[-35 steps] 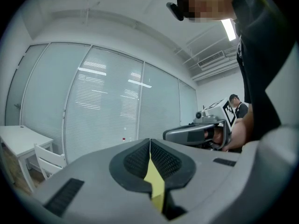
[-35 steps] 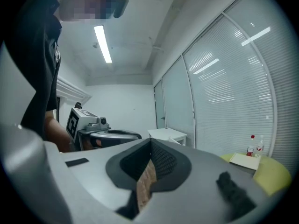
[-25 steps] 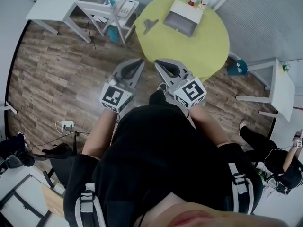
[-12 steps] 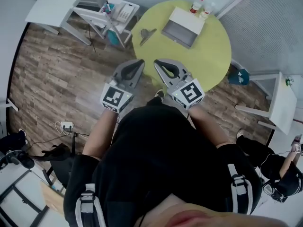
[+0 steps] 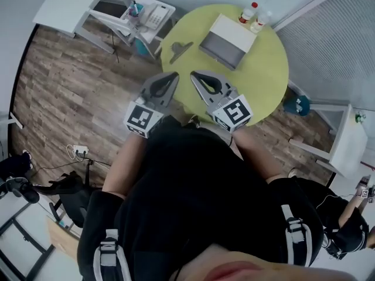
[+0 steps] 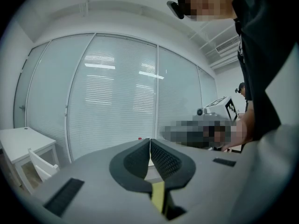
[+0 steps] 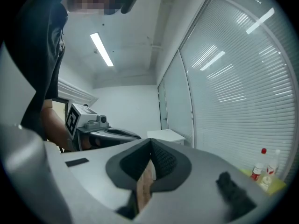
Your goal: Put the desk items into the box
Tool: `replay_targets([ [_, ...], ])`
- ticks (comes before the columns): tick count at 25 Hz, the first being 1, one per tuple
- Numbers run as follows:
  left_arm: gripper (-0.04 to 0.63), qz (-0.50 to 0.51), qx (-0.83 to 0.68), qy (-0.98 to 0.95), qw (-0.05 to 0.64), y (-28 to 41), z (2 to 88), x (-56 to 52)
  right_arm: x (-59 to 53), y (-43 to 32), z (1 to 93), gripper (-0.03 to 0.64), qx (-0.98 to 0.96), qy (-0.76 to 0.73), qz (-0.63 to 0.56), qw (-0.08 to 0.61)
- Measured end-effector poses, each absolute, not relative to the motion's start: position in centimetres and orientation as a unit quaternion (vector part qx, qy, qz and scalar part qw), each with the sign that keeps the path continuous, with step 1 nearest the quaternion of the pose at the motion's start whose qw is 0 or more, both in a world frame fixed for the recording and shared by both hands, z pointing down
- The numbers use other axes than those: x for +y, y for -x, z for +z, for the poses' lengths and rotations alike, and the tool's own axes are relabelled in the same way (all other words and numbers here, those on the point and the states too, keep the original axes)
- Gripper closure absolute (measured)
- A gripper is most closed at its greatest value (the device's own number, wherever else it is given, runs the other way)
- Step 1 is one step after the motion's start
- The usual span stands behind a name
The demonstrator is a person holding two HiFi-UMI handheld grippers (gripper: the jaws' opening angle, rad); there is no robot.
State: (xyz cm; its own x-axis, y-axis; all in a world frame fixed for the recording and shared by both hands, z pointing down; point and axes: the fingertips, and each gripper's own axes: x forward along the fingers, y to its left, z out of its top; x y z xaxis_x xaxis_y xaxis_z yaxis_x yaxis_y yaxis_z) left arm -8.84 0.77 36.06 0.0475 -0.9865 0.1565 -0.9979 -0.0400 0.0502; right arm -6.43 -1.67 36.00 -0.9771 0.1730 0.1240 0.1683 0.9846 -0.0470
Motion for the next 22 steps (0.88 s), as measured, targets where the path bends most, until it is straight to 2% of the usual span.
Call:
replay_targets([
  [13, 0.580, 0.053, -0.660, -0.745, 0.079, 14.0, 40.5, -4.2, -5.7, 12.0, 39.0, 0.600, -0.994, 0.061, 0.033, 0.084],
  [22, 0.580, 0.044, -0.638, -0.761, 0.109, 19.1, 44.8, -6.9, -8.3, 17.0, 42.9, 0.600, -0.992, 0.010, 0.049, 0.118],
])
